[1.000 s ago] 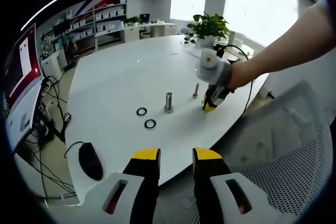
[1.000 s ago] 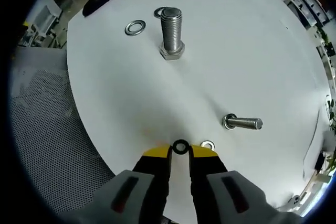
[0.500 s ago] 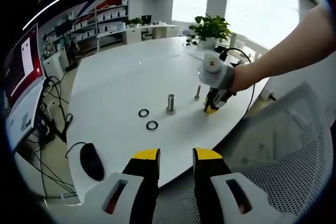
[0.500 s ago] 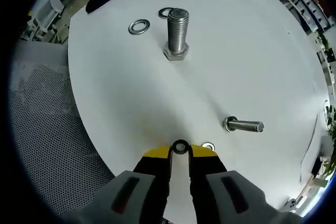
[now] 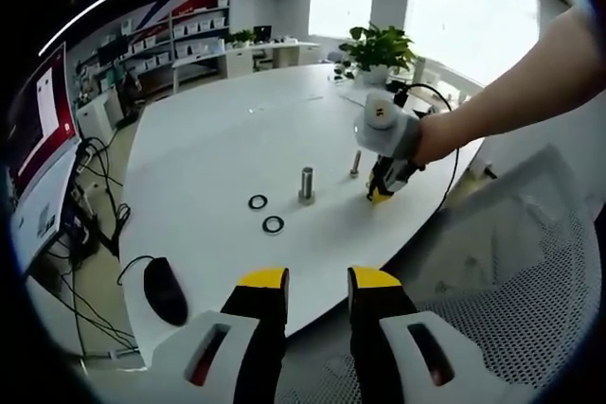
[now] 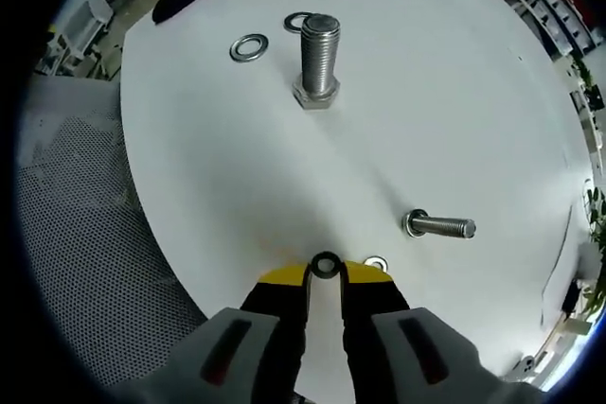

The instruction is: Place the washer onto the threaded stud by aligning its center hole with the stud, sliding it down to the base, and recovering from edge contact or off-axis alignment until the washer reaches the visible bottom stop.

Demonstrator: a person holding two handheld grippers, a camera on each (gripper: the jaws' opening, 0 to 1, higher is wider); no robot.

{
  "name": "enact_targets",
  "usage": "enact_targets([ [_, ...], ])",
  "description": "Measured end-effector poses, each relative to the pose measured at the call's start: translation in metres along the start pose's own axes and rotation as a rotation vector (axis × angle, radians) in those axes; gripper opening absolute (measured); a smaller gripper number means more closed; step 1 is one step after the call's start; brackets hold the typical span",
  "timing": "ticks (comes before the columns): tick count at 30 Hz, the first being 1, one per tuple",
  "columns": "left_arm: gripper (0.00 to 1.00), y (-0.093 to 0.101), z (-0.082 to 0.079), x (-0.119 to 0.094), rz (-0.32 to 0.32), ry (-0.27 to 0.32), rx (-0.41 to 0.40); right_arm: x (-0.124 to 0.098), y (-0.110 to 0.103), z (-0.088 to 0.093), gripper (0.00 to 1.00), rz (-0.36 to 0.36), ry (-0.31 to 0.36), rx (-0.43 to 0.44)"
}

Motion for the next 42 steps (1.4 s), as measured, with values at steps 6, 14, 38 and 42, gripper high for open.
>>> enact_targets([
  [6,0.23,-0.001,0.000,0.000,-0.003,0.007,-0.003,0.000,-0.002,0.005,0.15,0.014,0.049,0.014],
  [14,0.23,-0.001,-0.001,-0.001,-0.006,0.012,-0.008,-0.001,-0.003,0.011,0.15,0.021,0.095,0.051],
  [38,0.23,-0.001,0.000,0.000,-0.002,0.006,-0.003,-0.010,0.000,0.013,0.14,0.044,0.147,0.022],
  [42,0.23,-0.001,-0.001,-0.001,-0.008,0.013,-0.008,-0.019,0.009,0.014,0.14,0.025,0.187,0.081],
])
Point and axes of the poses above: the point that each gripper's makers call its tool centre point, and the gripper's own axes: x roughly forward along the fingers, y roughly to its right, z roughly out of its underside, the point moved 9 cm from there along -x, roughly backward along the fingers, and after that the axes turned 1 degree about z, right-handed, at the moved point
